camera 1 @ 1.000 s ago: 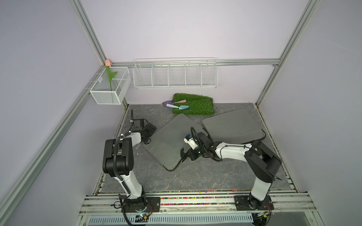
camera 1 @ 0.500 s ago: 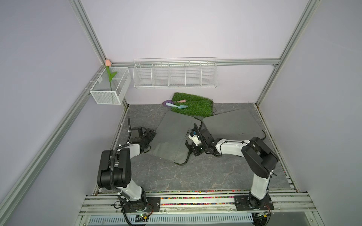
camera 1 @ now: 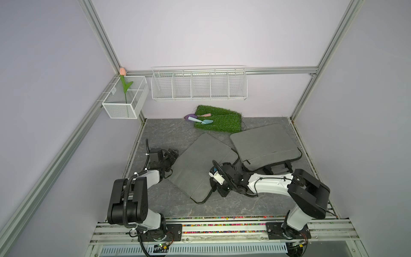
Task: Put the mouse into the laptop bag
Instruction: Zip the zipper on the zippered laptop bag.
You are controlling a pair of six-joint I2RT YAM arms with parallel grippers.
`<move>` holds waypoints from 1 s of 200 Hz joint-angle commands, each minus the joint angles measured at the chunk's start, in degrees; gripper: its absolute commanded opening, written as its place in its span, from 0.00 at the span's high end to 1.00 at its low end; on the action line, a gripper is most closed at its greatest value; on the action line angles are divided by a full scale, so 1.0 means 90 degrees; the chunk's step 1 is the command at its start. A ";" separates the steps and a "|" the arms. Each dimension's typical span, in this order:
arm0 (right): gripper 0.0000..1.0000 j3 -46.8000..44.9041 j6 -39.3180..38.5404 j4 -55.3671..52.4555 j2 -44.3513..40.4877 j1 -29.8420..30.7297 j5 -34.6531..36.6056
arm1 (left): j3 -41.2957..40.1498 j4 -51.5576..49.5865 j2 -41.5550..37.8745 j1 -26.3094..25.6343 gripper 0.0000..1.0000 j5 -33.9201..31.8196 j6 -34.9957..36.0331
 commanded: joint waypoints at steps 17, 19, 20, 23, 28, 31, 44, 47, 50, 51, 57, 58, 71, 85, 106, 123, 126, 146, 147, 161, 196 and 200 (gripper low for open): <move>0.94 -0.0107 0.0028 0.0513 -0.0078 -0.0338 -0.0630 | 0.0201 -0.2230 -0.1936 -0.0189 0.07 -0.0717 0.0059; 0.94 -0.0125 0.0043 0.0561 -0.0072 -0.0367 -0.0686 | 0.0268 -0.2418 -0.2071 -0.0217 0.06 -0.0801 0.0085; 0.94 -0.0139 0.0042 0.0592 -0.0075 -0.0379 -0.0713 | 0.0300 -0.2496 -0.2135 -0.0235 0.06 -0.0829 0.0095; 0.94 -0.0174 0.0060 0.0655 -0.0077 -0.0433 -0.0783 | 0.0375 -0.2748 -0.2328 -0.0312 0.06 -0.0941 0.0124; 0.94 -0.0230 0.0106 0.0772 -0.0095 -0.0501 -0.0843 | 0.0501 -0.3038 -0.2584 -0.0469 0.06 -0.1062 0.0177; 0.94 -0.0261 0.0132 0.0820 -0.0108 -0.0530 -0.0856 | 0.0576 -0.3188 -0.2732 -0.0580 0.06 -0.1135 0.0209; 0.94 -0.0369 0.0149 0.1021 -0.0174 -0.0647 -0.0914 | 0.0892 -0.3561 -0.3059 -0.1308 0.08 -0.1247 0.0233; 0.94 -0.0391 0.0147 0.1075 -0.0181 -0.0665 -0.0923 | 0.0961 -0.3597 -0.3077 -0.1517 0.08 -0.1323 0.0223; 0.94 -0.0411 0.0140 0.1111 -0.0191 -0.0677 -0.0926 | 0.1040 -0.3633 -0.3074 -0.1749 0.08 -0.1393 0.0230; 0.94 -0.0414 0.0139 0.1120 -0.0198 -0.0680 -0.0921 | 0.1072 -0.3646 -0.3072 -0.1821 0.08 -0.1414 0.0235; 0.94 -0.0427 0.0129 0.1148 -0.0209 -0.0700 -0.0894 | 0.1271 -0.3741 -0.2966 -0.2344 0.08 -0.1621 0.0266; 0.94 -0.0427 0.0129 0.1154 -0.0216 -0.0706 -0.0886 | 0.1319 -0.3763 -0.2940 -0.2431 0.08 -0.1664 0.0273; 0.94 -0.0478 0.0112 0.1226 -0.0273 -0.0730 -0.0769 | 0.1777 -0.3882 -0.2388 -0.3298 0.09 -0.1844 0.0305; 0.94 -0.0596 0.0145 0.1353 -0.0326 -0.0824 -0.0763 | 0.2184 -0.3647 -0.1521 -0.3708 0.13 -0.1266 0.0304; 0.94 -0.0776 0.0209 0.1564 -0.0455 -0.0869 -0.0845 | 0.2684 -0.3375 -0.0387 -0.4029 0.16 -0.0957 0.0268; 0.94 -0.1060 0.0328 0.1943 -0.0590 -0.0855 -0.0911 | 0.3111 -0.3375 0.0367 -0.4091 0.16 -0.0911 0.0316; 0.94 -0.1100 0.0343 0.1992 -0.0606 -0.0852 -0.0928 | 0.3178 -0.3357 0.0501 -0.4091 0.16 -0.0840 0.0314; 0.94 -0.1245 0.0403 0.2161 -0.0637 -0.0805 -0.0890 | 0.3744 -0.3214 0.1422 -0.4088 0.16 -0.0328 0.0285; 0.94 -0.1251 0.0403 0.2168 -0.0639 -0.0802 -0.0888 | 0.3772 -0.3212 0.1461 -0.4089 0.16 -0.0300 0.0278; 0.94 -0.1324 0.0422 0.2318 -0.0631 -0.0733 -0.0877 | 0.4095 -0.3093 0.2025 -0.4091 0.16 -0.0002 0.0205; 0.94 -0.1391 0.0427 0.2446 -0.0571 -0.0550 -0.0720 | 0.4897 -0.3184 0.3371 -0.4091 0.18 0.0365 0.0097; 0.94 -0.1368 0.0424 0.2423 -0.0558 -0.0520 -0.0685 | 0.4976 -0.3181 0.3509 -0.4097 0.19 0.0372 0.0078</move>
